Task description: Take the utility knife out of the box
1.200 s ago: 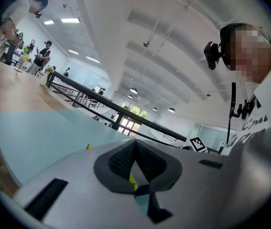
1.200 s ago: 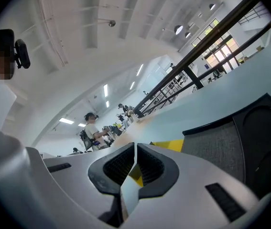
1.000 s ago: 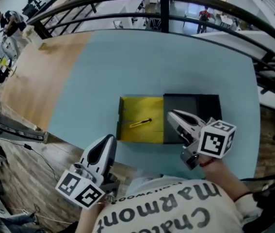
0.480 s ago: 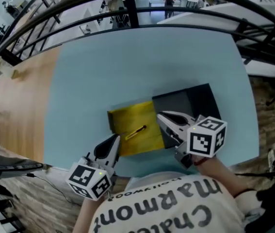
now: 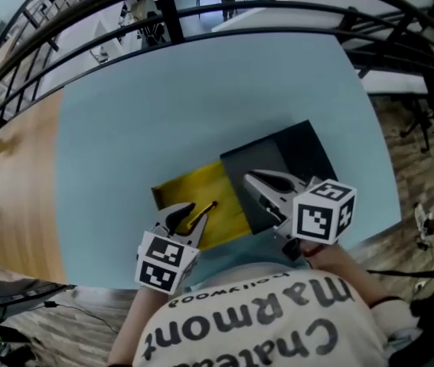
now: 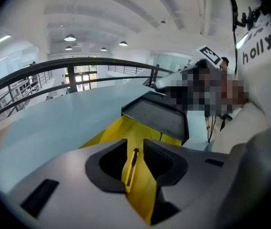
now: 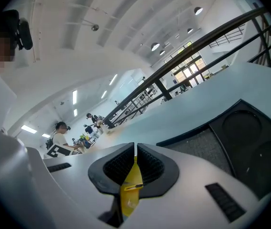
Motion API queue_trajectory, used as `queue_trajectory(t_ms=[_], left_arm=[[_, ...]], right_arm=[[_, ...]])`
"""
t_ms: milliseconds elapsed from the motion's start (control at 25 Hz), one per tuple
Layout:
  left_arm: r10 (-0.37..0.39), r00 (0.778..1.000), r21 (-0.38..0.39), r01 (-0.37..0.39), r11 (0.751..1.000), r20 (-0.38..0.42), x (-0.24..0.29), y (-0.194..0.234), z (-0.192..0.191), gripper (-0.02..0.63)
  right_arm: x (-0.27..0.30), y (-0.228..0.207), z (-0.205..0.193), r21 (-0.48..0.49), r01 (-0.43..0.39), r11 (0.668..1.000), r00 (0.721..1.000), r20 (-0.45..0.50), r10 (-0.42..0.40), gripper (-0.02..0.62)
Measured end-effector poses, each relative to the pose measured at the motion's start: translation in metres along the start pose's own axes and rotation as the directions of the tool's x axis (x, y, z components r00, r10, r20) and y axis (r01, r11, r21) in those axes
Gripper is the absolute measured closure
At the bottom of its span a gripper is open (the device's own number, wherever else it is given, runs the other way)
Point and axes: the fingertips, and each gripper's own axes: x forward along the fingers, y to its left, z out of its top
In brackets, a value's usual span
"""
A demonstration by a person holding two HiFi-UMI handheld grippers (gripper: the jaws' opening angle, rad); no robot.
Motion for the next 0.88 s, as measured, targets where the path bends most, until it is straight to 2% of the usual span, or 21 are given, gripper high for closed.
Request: queue_trajectory(t_ms=[120, 320, 640, 880], left_arm=[[-0.033, 0.995, 0.066, 0.039, 0.997, -0.09, 0.017, -0.004, -0.016, 0.494], [-0.031, 0.976, 0.161, 0.067, 0.985, -0.216, 0.044, -0.01, -0.049, 0.492], [-0.018, 0.961, 0.22, 0.081, 0.972, -0.275, 0.059, -0.012, -0.057, 0.492], [0.002, 0.958, 0.265, 0.077, 0.961, -0.286, 0.065, -0.009, -0.059, 0.496]], right_arm=[[-0.002, -0.003, 0.0, 0.013, 0.024, 1.0, 1.0, 0.007, -0.024, 0.552], [-0.002, -0.012, -0.003, 0.021, 0.056, 0.998, 0.998, -0.011, -0.056, 0.552], [-0.007, -0.011, -0.006, 0.006, 0.071, 0.997, 0.997, -0.04, -0.071, 0.552], [-0.012, -0.007, -0.003, -0.011, 0.081, 0.997, 0.996, -0.042, -0.081, 0.552]])
